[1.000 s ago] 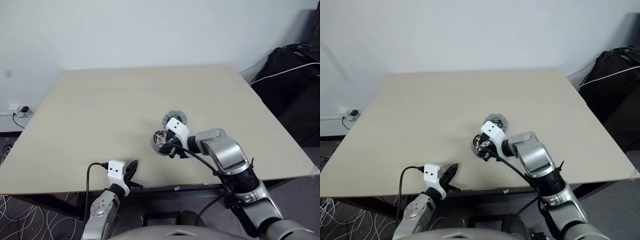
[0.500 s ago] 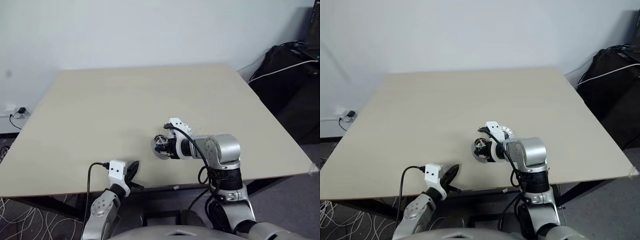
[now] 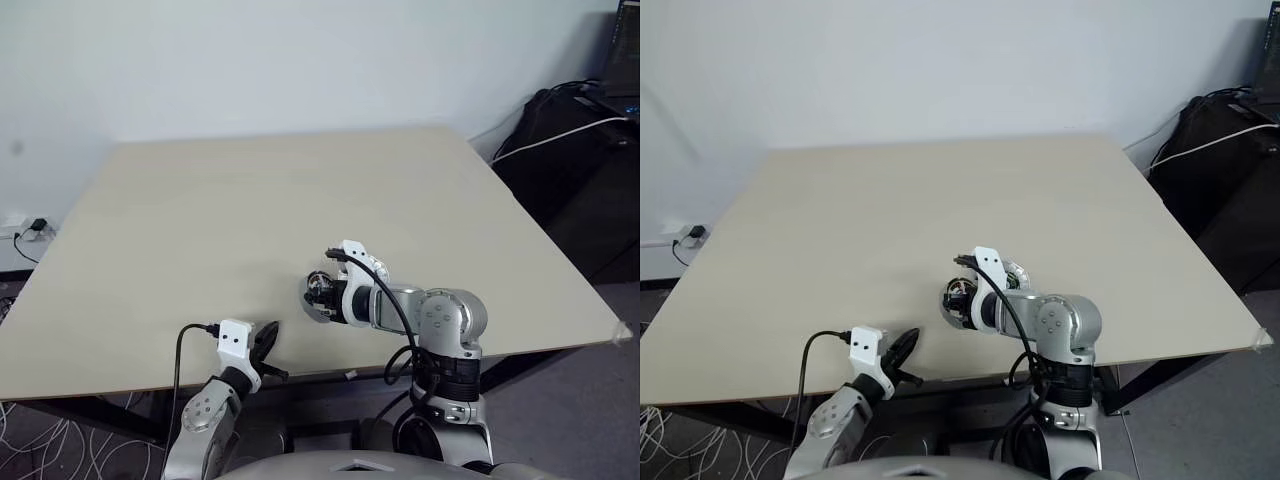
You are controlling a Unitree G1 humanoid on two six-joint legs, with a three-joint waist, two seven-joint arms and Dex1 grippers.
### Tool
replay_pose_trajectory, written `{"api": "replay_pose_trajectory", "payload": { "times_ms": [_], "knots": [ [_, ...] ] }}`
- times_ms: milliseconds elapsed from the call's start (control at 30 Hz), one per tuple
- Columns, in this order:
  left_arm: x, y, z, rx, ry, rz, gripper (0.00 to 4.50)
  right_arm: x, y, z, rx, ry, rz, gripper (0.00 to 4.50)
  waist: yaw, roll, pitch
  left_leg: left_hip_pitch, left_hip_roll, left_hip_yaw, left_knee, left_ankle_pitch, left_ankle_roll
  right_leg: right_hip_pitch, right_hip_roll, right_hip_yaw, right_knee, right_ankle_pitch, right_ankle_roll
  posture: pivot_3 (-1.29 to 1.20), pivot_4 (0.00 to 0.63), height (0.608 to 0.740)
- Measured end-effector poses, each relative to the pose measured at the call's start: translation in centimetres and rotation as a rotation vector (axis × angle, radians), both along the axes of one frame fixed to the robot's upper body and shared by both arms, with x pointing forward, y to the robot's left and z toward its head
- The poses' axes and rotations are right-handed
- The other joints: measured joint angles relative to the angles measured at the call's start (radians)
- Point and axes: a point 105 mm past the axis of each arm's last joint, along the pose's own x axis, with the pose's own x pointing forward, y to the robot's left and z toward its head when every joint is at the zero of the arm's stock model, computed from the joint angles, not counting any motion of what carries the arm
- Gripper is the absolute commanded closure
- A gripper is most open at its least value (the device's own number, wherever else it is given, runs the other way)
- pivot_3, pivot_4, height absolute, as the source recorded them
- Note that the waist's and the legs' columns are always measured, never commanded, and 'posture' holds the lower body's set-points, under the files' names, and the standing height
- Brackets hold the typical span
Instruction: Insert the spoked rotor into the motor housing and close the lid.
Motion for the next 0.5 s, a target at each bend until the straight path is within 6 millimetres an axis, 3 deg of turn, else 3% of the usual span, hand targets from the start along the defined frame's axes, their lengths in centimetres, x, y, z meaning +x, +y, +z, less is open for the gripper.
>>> {"api": "replay_pose_trajectory", "payload": {
  "times_ms": [267, 500],
  "knots": [
    [0.0, 0.0, 0.0, 0.001, 0.0, -0.001, 4.5, 0.1, -0.5, -1.1, -0.059, 0.085, -0.067, 4.42, -0.013, 0.001, -0.001, 0.0, 0.0, 0.001, 0.0, 0.001, 0.001, 0.0, 0.001, 0.001, 0.0, 0.0, 0.0, 0.0, 0.0, 0.74],
    [0.0, 0.1, 0.1, 0.001, -0.002, 0.002, 4.5, 0.2, -0.3, -2.0, -0.085, 0.143, -0.068, 4.42, -0.01, 0.004, -0.003, 0.011, 0.0, 0.0, 0.0, 0.0, 0.003, 0.013, 0.001, 0.0, -0.002, 0.0, 0.001, 0.0, 0.0, 0.74]
  ]
}}
